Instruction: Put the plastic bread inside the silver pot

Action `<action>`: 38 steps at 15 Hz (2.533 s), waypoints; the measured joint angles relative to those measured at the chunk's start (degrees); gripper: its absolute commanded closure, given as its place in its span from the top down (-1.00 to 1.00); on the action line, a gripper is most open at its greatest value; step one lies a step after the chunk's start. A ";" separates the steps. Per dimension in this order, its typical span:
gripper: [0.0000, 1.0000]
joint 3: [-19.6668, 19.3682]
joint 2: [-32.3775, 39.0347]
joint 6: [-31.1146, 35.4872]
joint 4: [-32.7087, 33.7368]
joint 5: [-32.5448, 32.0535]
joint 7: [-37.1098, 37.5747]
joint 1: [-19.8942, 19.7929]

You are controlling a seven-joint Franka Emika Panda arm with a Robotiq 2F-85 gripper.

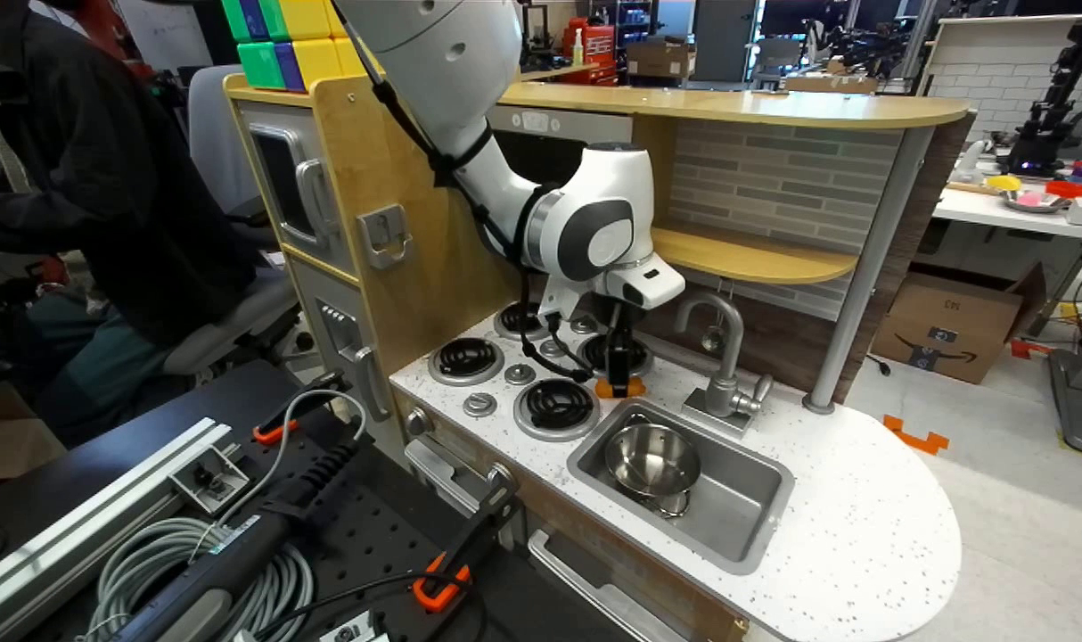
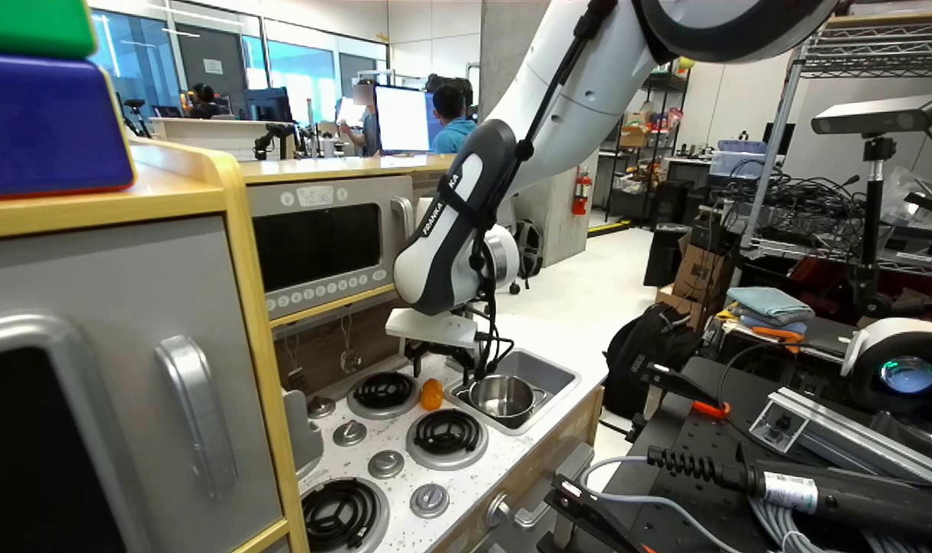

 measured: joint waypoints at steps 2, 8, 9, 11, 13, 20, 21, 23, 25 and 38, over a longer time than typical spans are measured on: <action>1.00 -0.28 0.96 -3.88 1.59 0.00 1.88 -0.05; 1.00 -0.27 1.59 -6.03 2.47 -0.03 3.14 -0.14; 1.00 -0.28 1.62 -6.03 2.43 -0.22 3.10 -0.14; 1.00 -0.29 1.63 -6.03 2.29 -0.24 3.10 -0.16; 1.00 -0.29 1.63 -6.03 2.26 -0.24 3.10 -0.16; 1.00 -1.93 1.64 6.72 -1.69 -2.87 -0.64 0.37; 1.00 -2.18 1.65 8.89 -2.44 -2.94 -1.68 0.37; 1.00 -2.38 1.67 12.11 -3.70 -2.89 -3.54 0.34; 1.00 -2.20 1.67 13.68 -4.45 -2.68 -5.00 0.33; -0.21 2.42 1.79 14.30 -4.81 -0.08 -9.74 -0.10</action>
